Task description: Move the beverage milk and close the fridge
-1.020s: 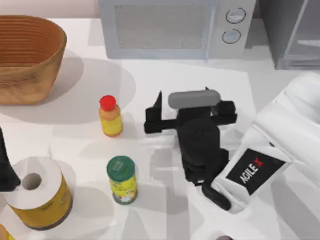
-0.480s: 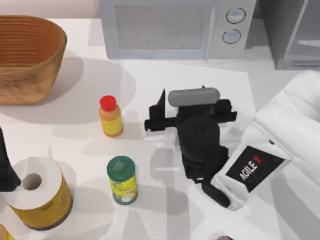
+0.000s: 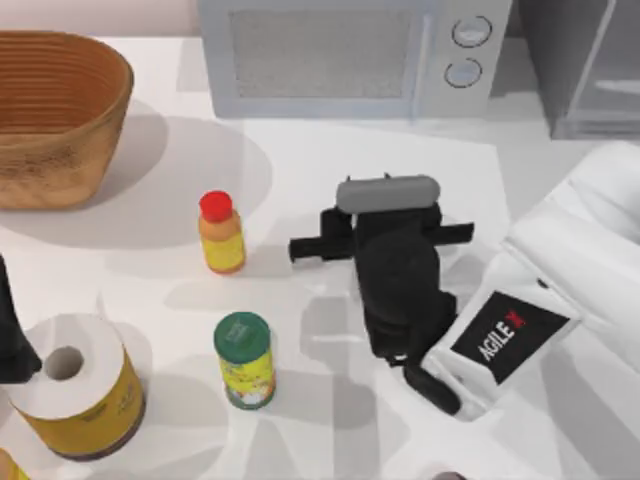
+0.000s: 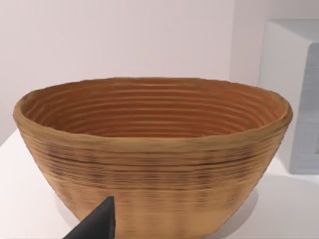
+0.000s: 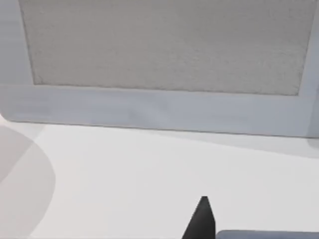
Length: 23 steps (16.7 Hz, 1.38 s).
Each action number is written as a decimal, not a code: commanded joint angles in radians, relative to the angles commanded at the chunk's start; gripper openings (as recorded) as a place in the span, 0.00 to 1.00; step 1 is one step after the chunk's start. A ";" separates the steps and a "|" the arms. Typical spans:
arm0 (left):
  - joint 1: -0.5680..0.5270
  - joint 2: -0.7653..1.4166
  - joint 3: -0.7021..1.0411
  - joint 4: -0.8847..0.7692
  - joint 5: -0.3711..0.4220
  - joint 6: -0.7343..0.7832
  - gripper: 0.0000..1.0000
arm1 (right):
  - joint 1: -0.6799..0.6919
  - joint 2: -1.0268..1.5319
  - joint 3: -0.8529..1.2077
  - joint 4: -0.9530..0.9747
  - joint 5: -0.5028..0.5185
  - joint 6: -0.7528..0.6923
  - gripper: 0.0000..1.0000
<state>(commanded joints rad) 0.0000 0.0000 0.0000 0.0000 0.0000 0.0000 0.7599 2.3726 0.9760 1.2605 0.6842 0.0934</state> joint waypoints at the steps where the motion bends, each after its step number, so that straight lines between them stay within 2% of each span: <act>1: 0.000 0.000 0.000 0.000 0.000 0.000 1.00 | 0.000 0.000 0.000 0.000 0.000 0.000 0.02; 11: 0.000 0.000 0.000 0.000 0.000 0.000 1.00 | 0.002 -0.005 -0.001 -0.003 0.000 0.001 0.00; 17: 0.000 0.000 0.000 0.000 0.000 0.000 1.00 | 0.003 -0.106 -0.016 -0.091 -0.001 0.002 0.00; 23: 0.000 0.000 0.000 0.000 0.000 0.000 1.00 | -0.012 -0.120 -0.028 -0.095 -0.015 -0.001 0.00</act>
<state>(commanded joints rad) 0.0000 0.0000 0.0000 0.0000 0.0000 0.0000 0.7481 2.2530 0.9482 1.1655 0.6694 0.0929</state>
